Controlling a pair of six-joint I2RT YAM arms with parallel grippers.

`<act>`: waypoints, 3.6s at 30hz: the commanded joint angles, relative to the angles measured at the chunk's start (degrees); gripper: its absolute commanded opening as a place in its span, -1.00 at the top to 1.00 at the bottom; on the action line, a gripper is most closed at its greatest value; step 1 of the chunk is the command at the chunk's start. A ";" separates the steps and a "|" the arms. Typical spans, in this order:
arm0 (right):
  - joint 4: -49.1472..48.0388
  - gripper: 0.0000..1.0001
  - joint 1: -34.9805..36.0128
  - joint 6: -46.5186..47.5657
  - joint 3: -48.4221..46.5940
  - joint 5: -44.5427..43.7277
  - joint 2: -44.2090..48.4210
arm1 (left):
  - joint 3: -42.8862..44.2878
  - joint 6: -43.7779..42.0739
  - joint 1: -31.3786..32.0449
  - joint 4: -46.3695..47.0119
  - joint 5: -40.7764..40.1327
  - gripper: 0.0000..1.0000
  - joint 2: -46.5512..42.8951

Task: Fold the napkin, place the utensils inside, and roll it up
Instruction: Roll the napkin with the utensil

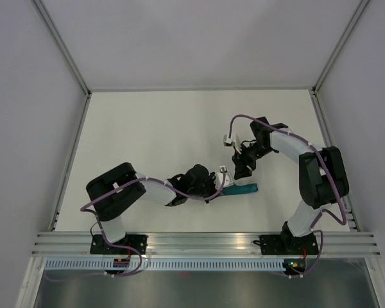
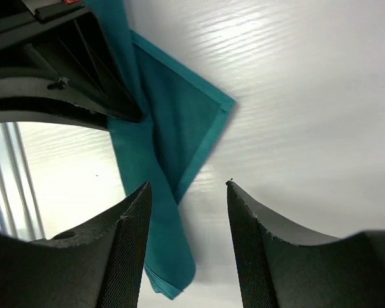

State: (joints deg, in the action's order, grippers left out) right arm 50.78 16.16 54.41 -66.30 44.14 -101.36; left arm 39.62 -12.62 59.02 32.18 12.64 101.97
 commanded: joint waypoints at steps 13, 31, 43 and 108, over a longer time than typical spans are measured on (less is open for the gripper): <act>-22.11 -0.21 -2.45 0.60 23.92 -1.95 27.26 | 9.59 14.01 -9.45 -20.05 24.26 0.95 9.29; -38.56 -0.28 14.67 -1.24 37.74 -13.99 32.55 | 17.51 22.02 -16.13 -27.17 35.25 0.95 19.31; -43.31 -0.28 19.34 -1.50 39.14 -20.23 30.08 | 20.67 22.73 -16.84 -31.21 35.96 0.95 21.86; 6.34 0.65 5.99 10.63 -4.18 1.21 -15.97 | -13.08 -10.39 6.62 22.83 -24.76 -0.18 -9.18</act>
State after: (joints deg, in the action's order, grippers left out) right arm 55.96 22.13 61.98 -70.46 48.07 -114.43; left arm 23.27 -11.94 63.26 52.14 -8.27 88.95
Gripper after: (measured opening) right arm 0.302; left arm 0.565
